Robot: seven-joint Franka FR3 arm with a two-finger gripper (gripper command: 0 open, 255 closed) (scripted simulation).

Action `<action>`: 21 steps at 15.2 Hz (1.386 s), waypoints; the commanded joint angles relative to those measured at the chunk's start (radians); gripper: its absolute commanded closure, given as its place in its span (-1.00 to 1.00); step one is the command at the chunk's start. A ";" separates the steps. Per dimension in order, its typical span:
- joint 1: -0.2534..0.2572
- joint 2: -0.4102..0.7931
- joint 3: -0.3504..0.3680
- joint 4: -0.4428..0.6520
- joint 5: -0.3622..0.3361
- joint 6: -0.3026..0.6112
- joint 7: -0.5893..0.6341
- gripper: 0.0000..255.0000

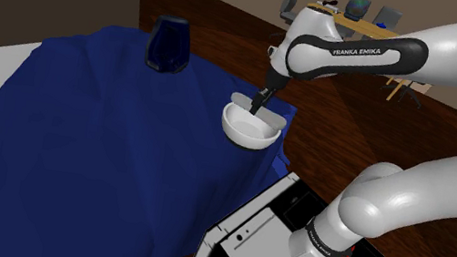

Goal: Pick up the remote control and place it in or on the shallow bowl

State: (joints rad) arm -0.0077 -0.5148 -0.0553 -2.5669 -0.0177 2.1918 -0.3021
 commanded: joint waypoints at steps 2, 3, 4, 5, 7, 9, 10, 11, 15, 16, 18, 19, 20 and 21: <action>0.000 0.014 -0.001 -0.033 0.000 0.047 0.000 1.00; 0.000 0.020 -0.001 -0.042 0.000 0.063 -0.001 1.00; 0.000 0.026 -0.002 -0.051 0.000 0.079 -0.001 1.00; 0.000 0.033 -0.002 -0.060 0.000 0.094 -0.001 1.00; 0.000 0.034 -0.002 -0.061 0.000 0.095 -0.001 1.00; 0.000 0.034 -0.002 -0.061 0.000 0.095 -0.001 1.00; 0.000 0.034 -0.002 -0.061 0.000 0.095 -0.001 1.00; 0.000 0.034 -0.002 -0.061 0.000 0.095 -0.001 1.00; 0.001 0.034 -0.002 -0.061 0.000 0.096 0.000 -1.00; 0.001 0.034 -0.002 -0.061 0.000 0.096 0.000 -1.00; 0.001 0.034 -0.002 -0.061 0.000 0.096 0.000 -1.00; 0.000 0.034 -0.002 -0.061 0.000 0.095 -0.001 -1.00; 0.000 0.011 -0.001 -0.043 -0.001 0.055 -0.001 -1.00; -0.001 -0.010 -0.001 -0.025 -0.001 0.016 0.000 -1.00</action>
State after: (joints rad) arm -0.0079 -0.5108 -0.0563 -2.6013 -0.0185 2.2328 -0.3025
